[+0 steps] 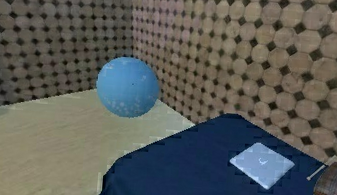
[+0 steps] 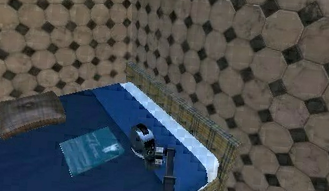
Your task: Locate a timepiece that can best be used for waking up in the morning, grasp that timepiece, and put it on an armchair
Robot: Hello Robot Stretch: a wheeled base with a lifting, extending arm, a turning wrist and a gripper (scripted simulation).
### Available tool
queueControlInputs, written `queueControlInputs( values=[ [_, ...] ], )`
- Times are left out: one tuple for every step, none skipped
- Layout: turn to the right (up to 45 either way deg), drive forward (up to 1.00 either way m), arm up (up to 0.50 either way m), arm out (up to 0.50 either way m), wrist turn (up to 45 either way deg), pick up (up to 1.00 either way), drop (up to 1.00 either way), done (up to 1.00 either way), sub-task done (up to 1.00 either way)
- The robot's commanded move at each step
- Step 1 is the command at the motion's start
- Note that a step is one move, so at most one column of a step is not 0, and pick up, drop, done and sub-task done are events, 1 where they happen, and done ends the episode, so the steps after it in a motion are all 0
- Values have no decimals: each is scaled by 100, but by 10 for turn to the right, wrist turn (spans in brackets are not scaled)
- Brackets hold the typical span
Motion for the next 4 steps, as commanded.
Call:
queueControlInputs(
  values=[
    [0,0,10,0,0,0,0,0,0],
    [0,0,40,0,0,0,0,0,0],
    [0,0,0,0,-450,0,0,0,0],
    [0,0,0,0,-450,0,0,0,0]
  ],
)
